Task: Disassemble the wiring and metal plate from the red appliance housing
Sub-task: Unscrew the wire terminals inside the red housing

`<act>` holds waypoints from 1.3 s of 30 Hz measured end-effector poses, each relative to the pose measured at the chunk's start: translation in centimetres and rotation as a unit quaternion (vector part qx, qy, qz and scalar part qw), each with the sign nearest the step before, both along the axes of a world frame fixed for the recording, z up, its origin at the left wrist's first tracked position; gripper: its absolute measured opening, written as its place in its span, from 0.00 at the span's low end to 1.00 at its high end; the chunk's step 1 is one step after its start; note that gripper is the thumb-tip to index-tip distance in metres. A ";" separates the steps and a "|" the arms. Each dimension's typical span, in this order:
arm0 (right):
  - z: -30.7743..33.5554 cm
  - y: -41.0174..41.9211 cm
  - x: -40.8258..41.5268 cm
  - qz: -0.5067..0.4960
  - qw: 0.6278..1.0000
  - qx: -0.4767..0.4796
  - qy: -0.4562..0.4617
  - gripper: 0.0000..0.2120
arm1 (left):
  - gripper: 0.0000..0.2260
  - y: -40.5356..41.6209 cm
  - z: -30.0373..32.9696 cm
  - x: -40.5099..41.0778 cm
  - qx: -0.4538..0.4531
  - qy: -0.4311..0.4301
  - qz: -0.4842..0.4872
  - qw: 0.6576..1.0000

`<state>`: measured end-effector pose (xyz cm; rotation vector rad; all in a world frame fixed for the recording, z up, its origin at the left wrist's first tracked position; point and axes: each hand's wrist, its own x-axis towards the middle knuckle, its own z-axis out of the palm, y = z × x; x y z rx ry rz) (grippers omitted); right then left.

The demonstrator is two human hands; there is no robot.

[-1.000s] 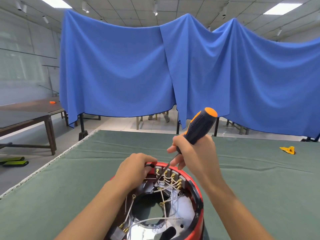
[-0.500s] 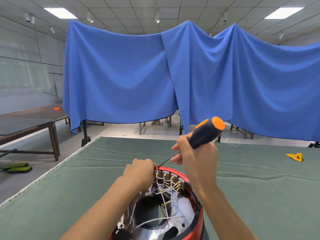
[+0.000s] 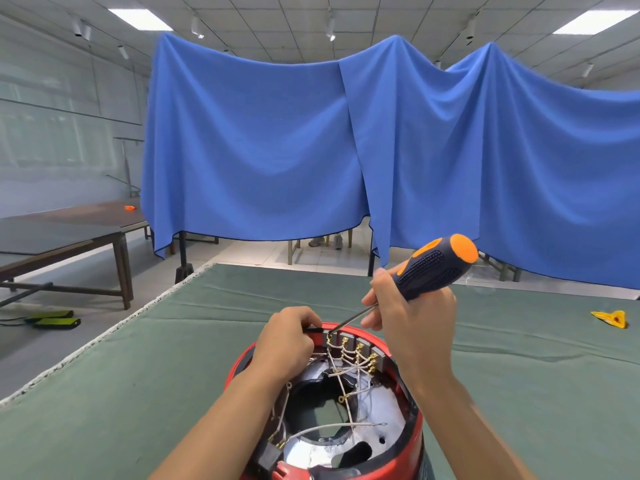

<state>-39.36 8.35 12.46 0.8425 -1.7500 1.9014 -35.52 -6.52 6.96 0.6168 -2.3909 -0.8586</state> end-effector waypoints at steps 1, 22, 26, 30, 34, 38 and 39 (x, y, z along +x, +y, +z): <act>-0.1 -0.1 0.0 -0.002 1.000 0.002 0.004 0.13 | 0.19 0.0 0.0 0.0 -0.004 0.001 0.005 1.000; -0.5 -2.5 -0.4 0.024 0.996 0.063 -0.054 0.11 | 0.24 0.6 -0.4 0.4 -0.037 -0.023 0.005 0.999; -0.5 -1.8 0.1 0.026 0.999 -0.020 -0.041 0.12 | 0.23 0.5 -0.6 0.1 -0.050 -0.027 0.015 0.998; 0.1 -1.4 0.4 0.012 0.998 -0.067 -0.011 0.13 | 0.23 0.3 -0.6 -0.1 -0.043 -0.033 0.015 0.998; -0.2 -1.4 0.6 0.000 0.999 -0.042 -0.017 0.12 | 0.24 0.3 -0.6 0.0 -0.045 -0.041 0.019 0.998; -0.5 -1.3 1.0 0.003 0.998 -0.051 -0.029 0.11 | 0.23 0.5 -0.5 0.1 -0.045 -0.047 0.017 0.998; -0.5 -1.2 1.0 0.004 0.998 -0.053 -0.032 0.11 | 0.23 0.5 -0.5 0.0 -0.044 -0.047 0.017 0.998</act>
